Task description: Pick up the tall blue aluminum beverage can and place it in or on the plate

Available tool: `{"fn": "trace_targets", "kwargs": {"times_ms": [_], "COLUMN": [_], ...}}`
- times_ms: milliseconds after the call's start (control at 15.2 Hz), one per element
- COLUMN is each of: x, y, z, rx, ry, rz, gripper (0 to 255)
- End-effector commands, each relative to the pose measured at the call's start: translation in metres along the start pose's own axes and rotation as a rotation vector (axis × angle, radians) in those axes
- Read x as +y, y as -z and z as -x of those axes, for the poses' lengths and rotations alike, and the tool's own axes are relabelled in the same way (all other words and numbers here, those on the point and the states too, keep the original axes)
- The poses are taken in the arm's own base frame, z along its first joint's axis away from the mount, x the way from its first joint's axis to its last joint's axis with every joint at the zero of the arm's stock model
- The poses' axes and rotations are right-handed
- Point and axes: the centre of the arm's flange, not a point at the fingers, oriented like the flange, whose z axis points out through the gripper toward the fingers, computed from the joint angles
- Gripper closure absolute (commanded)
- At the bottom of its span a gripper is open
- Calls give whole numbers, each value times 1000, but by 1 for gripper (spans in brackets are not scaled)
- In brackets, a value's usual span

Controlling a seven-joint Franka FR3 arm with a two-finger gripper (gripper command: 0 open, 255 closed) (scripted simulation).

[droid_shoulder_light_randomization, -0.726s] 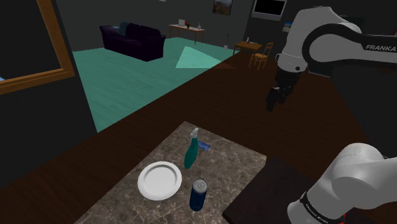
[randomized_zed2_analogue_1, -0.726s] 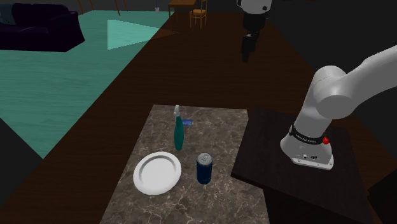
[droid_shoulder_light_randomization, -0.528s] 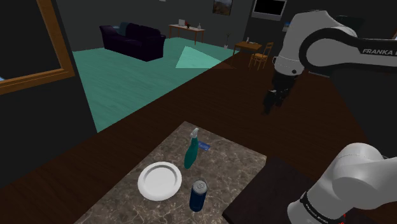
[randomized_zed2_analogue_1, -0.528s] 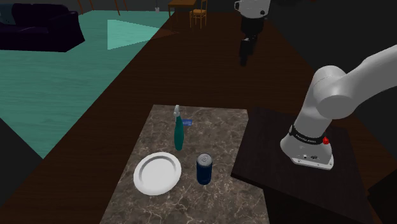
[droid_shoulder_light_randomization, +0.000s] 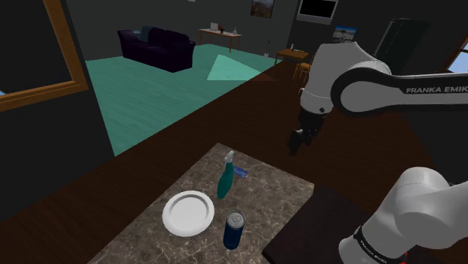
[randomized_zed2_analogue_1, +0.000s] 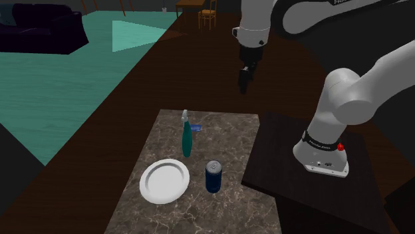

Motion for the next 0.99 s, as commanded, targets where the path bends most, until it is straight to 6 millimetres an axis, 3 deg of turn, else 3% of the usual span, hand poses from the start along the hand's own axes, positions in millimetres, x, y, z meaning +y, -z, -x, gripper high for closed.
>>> {"fn": "trace_targets", "kwargs": {"times_ms": [0, 924], "x": [-18, -168], "y": [-15, -115], "z": [0, -8], "rx": [3, 14], "ry": [9, 79], "rz": [-6, -41], "gripper": [0, 0]}}
